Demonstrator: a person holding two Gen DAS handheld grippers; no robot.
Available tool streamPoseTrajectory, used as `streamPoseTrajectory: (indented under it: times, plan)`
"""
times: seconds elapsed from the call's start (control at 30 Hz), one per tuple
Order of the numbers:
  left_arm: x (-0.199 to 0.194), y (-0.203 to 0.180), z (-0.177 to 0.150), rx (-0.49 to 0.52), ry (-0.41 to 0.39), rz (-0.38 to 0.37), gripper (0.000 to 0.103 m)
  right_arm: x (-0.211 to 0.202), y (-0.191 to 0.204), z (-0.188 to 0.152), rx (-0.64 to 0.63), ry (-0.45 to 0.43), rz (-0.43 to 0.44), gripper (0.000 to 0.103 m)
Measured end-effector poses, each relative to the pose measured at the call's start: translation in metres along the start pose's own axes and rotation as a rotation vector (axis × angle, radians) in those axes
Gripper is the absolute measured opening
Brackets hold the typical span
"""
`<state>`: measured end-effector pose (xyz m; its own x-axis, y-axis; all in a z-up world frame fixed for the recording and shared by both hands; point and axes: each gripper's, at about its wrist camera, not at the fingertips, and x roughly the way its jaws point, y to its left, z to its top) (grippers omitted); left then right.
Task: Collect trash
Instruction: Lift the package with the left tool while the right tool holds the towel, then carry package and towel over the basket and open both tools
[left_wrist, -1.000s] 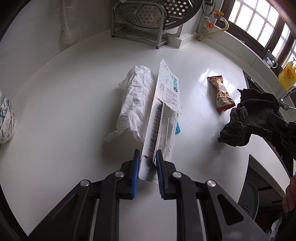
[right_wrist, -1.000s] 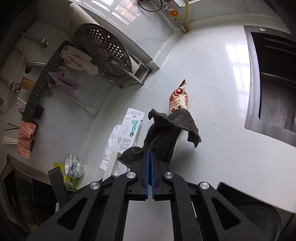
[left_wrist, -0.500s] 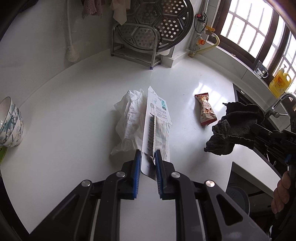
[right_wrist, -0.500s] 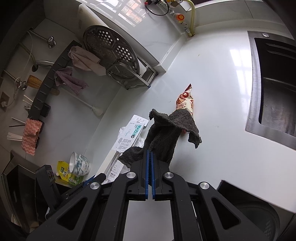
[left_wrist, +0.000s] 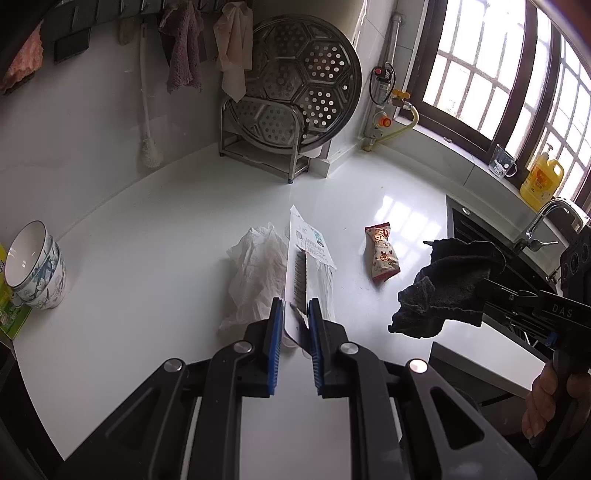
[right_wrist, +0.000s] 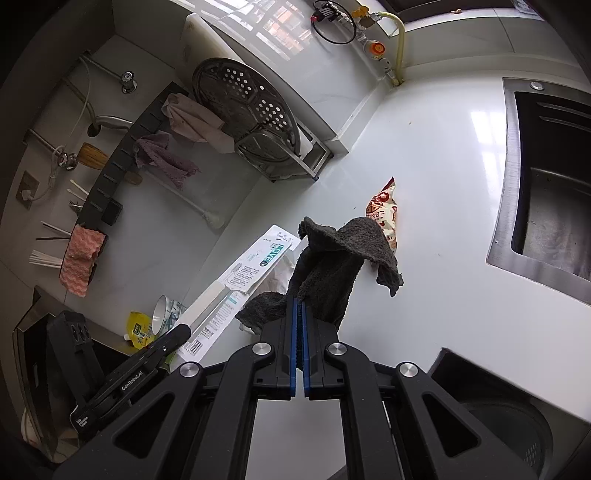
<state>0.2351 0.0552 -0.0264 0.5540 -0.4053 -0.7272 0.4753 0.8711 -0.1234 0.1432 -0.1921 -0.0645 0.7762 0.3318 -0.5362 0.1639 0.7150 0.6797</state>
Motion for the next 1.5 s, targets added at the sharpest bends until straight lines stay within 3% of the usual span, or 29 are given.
streamPoseTrajectory:
  times: [0.4, 0.9, 1.23, 1.5]
  plan:
    - [-0.040, -0.050, -0.025, 0.033, -0.031, -0.014, 0.014, -0.053, -0.009, -0.022, -0.028, -0.002, 0.009, 0.003]
    - [-0.079, -0.146, -0.102, 0.059, 0.015, -0.051, 0.015, -0.136, -0.065, -0.075, -0.059, 0.069, -0.030, 0.003]
    - [-0.087, -0.184, -0.166, 0.090, 0.095, -0.055, 0.015, -0.150, -0.096, -0.118, -0.103, 0.160, -0.077, 0.003]
    - [-0.066, -0.194, -0.203, 0.100, 0.182, -0.051, 0.015, -0.133, -0.113, -0.148, -0.161, 0.244, -0.139, 0.003]
